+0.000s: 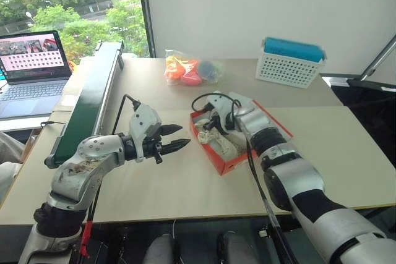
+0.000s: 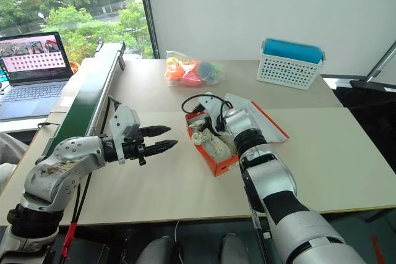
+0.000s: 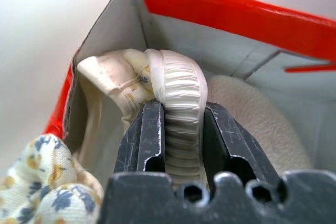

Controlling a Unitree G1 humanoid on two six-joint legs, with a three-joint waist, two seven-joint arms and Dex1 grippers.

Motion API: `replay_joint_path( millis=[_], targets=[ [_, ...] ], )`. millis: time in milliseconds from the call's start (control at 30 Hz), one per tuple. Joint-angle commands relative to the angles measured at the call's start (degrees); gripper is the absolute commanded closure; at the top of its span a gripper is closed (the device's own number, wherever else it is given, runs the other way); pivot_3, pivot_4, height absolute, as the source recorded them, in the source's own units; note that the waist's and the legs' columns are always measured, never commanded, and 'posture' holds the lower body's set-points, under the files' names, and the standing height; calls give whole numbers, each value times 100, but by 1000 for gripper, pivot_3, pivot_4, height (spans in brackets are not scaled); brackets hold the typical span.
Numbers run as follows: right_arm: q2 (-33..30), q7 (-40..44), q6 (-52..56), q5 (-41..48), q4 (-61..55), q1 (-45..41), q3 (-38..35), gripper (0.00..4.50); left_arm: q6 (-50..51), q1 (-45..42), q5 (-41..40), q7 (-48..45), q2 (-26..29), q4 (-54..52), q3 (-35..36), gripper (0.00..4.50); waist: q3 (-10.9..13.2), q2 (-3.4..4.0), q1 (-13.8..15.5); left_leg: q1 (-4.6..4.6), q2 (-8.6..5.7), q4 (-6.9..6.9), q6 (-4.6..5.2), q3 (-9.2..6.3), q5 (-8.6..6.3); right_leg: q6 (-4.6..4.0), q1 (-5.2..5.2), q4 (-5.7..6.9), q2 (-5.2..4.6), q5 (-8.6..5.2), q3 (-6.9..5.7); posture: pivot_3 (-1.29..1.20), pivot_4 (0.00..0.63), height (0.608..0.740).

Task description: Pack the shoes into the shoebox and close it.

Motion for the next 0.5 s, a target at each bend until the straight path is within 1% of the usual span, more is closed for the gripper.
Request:
replay_joint_path(
  millis=[33,133,267,367,500],
  targets=[
    [-281,229,1201,451,-1161,115,-243,3761,3,-147,-31,8,-8,-106,6,2145,17,6,14,-17,-1,0,1,0,1,0,-16,3,0,0,0,0,150,699],
    [-502,285,1953,657,-2117,287,-211,3761,-21,-193,-11,-21,-22,-38,-30,2145,56,8,14,-77,-10,12,4,1,4,3,-74,31,-5,2,2,0,150,699],
    [-686,227,2641,923,-3032,456,-185,3761,-35,-251,-7,-51,-45,17,-79,2145,120,14,11,-95,-11,14,6,5,4,5,-95,37,-5,0,2,0,150,699],
    [-753,113,2912,1082,-3344,466,-267,3761,-41,-282,-14,-76,-48,49,-94,2145,154,12,13,-96,-11,15,8,7,5,6,-97,40,-4,0,2,0,150,699],
    [-841,-37,3104,1287,-3452,353,-439,3761,-46,-295,-9,-100,-34,80,-98,2145,165,10,16,-97,-13,16,9,8,6,9,-98,41,-3,-1,2,0,150,699]
  ],
)
